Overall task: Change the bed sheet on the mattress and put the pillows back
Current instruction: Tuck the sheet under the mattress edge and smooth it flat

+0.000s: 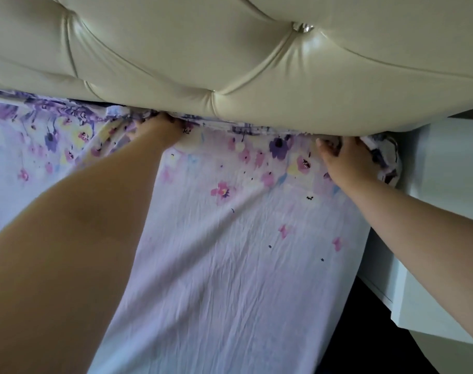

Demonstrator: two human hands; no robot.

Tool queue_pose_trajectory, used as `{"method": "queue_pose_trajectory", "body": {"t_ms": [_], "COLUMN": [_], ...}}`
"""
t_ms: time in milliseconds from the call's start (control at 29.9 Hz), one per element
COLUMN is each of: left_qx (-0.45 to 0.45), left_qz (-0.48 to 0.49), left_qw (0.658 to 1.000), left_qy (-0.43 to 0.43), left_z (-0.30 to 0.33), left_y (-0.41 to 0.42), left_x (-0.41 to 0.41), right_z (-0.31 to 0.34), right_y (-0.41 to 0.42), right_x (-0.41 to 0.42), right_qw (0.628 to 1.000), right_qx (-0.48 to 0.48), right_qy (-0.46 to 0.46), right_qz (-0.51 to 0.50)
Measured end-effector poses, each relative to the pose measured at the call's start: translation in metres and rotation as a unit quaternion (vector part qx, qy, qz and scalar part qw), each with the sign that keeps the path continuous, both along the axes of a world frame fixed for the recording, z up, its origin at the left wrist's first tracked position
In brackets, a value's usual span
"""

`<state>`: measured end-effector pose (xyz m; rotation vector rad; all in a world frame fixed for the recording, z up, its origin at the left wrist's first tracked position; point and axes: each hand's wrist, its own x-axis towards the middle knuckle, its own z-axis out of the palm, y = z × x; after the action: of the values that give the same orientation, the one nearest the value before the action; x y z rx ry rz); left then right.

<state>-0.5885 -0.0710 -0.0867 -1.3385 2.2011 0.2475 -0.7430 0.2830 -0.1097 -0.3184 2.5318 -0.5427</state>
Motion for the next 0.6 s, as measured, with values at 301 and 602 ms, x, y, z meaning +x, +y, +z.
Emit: {"method": "queue_pose_trajectory", "body": {"t_ms": [301,602], "left_qx": [-0.047,-0.015], "left_qz": [-0.232,-0.236], "left_qw": [0.945,0.966], "left_qy": [0.227,0.102], "left_z": [0.009,-0.006], "left_y": [0.179,0.142], "left_x": [0.016,-0.03], "right_z": [0.006,0.002], "right_y": [0.041,0.033], "right_x": [0.031,0.018], "right_qw": [0.991,0.995], "right_qx": [-0.089,-0.029], "right_qy": [0.086,0.092], "right_qz": [-0.041,0.008]}}
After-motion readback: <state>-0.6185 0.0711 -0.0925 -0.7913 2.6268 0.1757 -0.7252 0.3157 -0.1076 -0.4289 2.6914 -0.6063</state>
